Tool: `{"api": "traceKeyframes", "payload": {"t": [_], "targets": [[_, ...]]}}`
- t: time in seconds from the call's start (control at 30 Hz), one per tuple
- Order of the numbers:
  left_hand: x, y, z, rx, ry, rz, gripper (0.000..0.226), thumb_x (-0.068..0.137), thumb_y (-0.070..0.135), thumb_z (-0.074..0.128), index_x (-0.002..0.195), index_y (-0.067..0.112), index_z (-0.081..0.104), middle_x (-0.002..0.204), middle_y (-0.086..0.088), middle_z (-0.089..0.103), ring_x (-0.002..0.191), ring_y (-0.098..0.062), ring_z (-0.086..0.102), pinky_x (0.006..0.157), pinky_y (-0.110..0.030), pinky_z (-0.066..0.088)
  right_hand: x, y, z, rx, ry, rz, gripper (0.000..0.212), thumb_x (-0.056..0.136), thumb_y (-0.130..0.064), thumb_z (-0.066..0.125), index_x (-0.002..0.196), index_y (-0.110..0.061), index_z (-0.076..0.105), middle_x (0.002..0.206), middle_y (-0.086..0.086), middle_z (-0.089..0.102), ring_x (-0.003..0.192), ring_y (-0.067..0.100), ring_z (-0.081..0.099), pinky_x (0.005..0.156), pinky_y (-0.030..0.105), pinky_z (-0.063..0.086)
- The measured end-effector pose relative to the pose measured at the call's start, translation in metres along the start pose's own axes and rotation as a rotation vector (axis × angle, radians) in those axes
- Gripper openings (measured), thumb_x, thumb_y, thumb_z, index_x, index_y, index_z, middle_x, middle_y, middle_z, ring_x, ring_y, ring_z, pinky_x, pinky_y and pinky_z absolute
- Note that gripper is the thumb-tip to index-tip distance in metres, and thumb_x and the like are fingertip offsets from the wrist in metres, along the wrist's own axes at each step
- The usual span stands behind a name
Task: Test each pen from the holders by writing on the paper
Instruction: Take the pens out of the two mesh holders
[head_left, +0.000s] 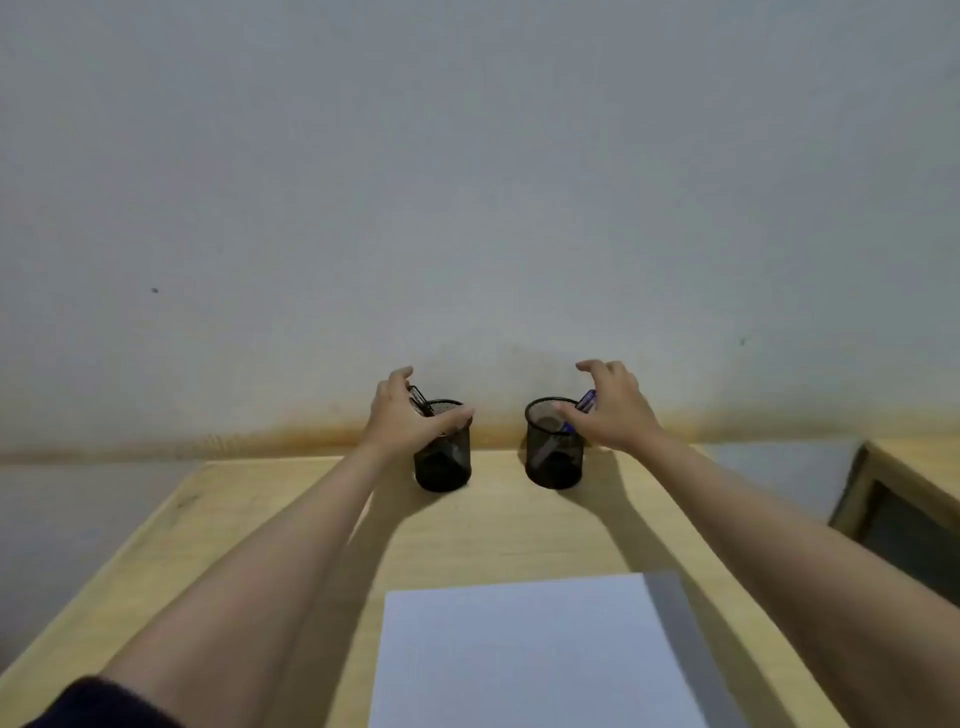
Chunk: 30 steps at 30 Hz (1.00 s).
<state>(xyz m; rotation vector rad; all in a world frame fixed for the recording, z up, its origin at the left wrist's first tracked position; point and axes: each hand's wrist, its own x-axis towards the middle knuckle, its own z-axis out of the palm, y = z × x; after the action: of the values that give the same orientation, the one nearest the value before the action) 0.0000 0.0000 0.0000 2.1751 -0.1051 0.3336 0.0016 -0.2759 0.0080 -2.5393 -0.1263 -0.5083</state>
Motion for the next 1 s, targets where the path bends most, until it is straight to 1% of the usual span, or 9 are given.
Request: {"api": "traceKeyframes", "payload": {"t": [0.1, 0.17, 0.27, 0.4, 0.47, 0.57, 0.7, 0.87, 1.0], "targets": [[0.003, -0.005, 0.010, 0.003, 0.054, -0.006, 0.109, 0.052, 0.058, 0.082, 0.139, 0.014, 0.032, 0.138, -0.008, 0.038, 0.128, -0.021, 0.040, 0.108, -0.037, 0.035, -0.001, 0.005, 0.007, 0.023, -0.043, 0.020, 0.075, 0.076, -0.049, 0.071, 0.137, -0.018, 0.039, 0.132, 0.012, 0.042, 0.128, 0.030, 0.038, 0.104, 0.046, 0.039], [0.007, -0.009, 0.019, 0.011, 0.117, -0.005, 0.099, 0.056, 0.048, 0.084, 0.135, 0.011, 0.037, 0.133, -0.009, 0.042, 0.124, -0.021, 0.043, 0.104, -0.030, 0.034, -0.001, 0.007, 0.013, 0.059, -0.043, 0.025, 0.074, 0.077, -0.045, 0.072, 0.136, -0.015, 0.040, 0.130, 0.013, 0.042, 0.125, 0.029, 0.041, 0.101, 0.041, 0.040], [0.010, -0.009, 0.027, -0.029, 0.211, -0.025, 0.087, 0.060, 0.035, 0.086, 0.131, 0.010, 0.041, 0.128, -0.010, 0.043, 0.117, -0.022, 0.047, 0.097, -0.025, 0.035, 0.002, 0.008, 0.023, 0.102, 0.013, 0.027, 0.064, 0.081, -0.036, 0.070, 0.134, -0.011, 0.042, 0.126, 0.013, 0.043, 0.121, 0.028, 0.043, 0.096, 0.034, 0.039], [0.017, -0.006, 0.036, -0.149, 0.322, -0.147, 0.082, 0.067, 0.027, 0.082, 0.133, 0.010, 0.035, 0.135, -0.012, 0.033, 0.117, -0.021, 0.044, 0.093, -0.023, 0.034, 0.011, 0.009, 0.030, 0.129, 0.088, 0.044, 0.052, 0.085, -0.024, 0.066, 0.130, -0.008, 0.045, 0.125, 0.016, 0.042, 0.117, 0.031, 0.048, 0.095, 0.036, 0.041], [0.020, -0.007, 0.039, -0.211, 0.365, -0.202, 0.083, 0.068, 0.027, 0.081, 0.133, 0.009, 0.033, 0.136, -0.013, 0.035, 0.118, -0.023, 0.045, 0.089, -0.021, 0.033, 0.013, 0.010, 0.033, 0.125, 0.103, 0.038, 0.049, 0.085, -0.018, 0.064, 0.129, -0.006, 0.045, 0.126, 0.018, 0.041, 0.113, 0.032, 0.051, 0.094, 0.037, 0.042], [0.026, -0.007, 0.039, -0.270, 0.358, -0.236, 0.078, 0.070, 0.024, 0.080, 0.132, 0.010, 0.035, 0.130, -0.010, 0.046, 0.110, -0.021, 0.049, 0.085, -0.022, 0.036, 0.014, 0.009, 0.035, 0.138, 0.146, 0.035, 0.043, 0.086, -0.011, 0.060, 0.127, -0.005, 0.047, 0.125, 0.018, 0.041, 0.105, 0.032, 0.055, 0.090, 0.038, 0.044], [0.035, -0.004, 0.040, -0.358, 0.337, -0.271, 0.069, 0.070, 0.018, 0.079, 0.127, 0.013, 0.041, 0.118, -0.008, 0.053, 0.094, -0.017, 0.050, 0.079, -0.024, 0.040, 0.014, 0.007, 0.036, 0.200, 0.206, 0.031, 0.037, 0.086, -0.004, 0.057, 0.123, -0.006, 0.050, 0.123, 0.016, 0.043, 0.103, 0.025, 0.055, 0.085, 0.027, 0.041], [0.042, -0.005, 0.041, -0.360, 0.326, -0.199, 0.053, 0.069, 0.014, 0.078, 0.116, 0.016, 0.055, 0.107, -0.006, 0.059, 0.094, -0.020, 0.057, 0.086, -0.029, 0.048, 0.017, 0.003, 0.036, 0.259, 0.222, 0.044, 0.038, 0.086, -0.002, 0.059, 0.124, -0.005, 0.052, 0.122, 0.014, 0.047, 0.099, 0.017, 0.052, 0.084, 0.019, 0.038], [0.044, -0.005, 0.038, -0.326, 0.292, -0.098, 0.032, 0.077, 0.004, 0.068, 0.108, 0.014, 0.064, 0.088, -0.003, 0.063, 0.083, -0.016, 0.060, 0.085, -0.029, 0.051, 0.021, 0.001, 0.037, 0.274, 0.211, 0.026, 0.033, 0.085, -0.006, 0.063, 0.118, -0.006, 0.058, 0.118, 0.013, 0.054, 0.102, 0.021, 0.057, 0.084, 0.019, 0.039]]}}
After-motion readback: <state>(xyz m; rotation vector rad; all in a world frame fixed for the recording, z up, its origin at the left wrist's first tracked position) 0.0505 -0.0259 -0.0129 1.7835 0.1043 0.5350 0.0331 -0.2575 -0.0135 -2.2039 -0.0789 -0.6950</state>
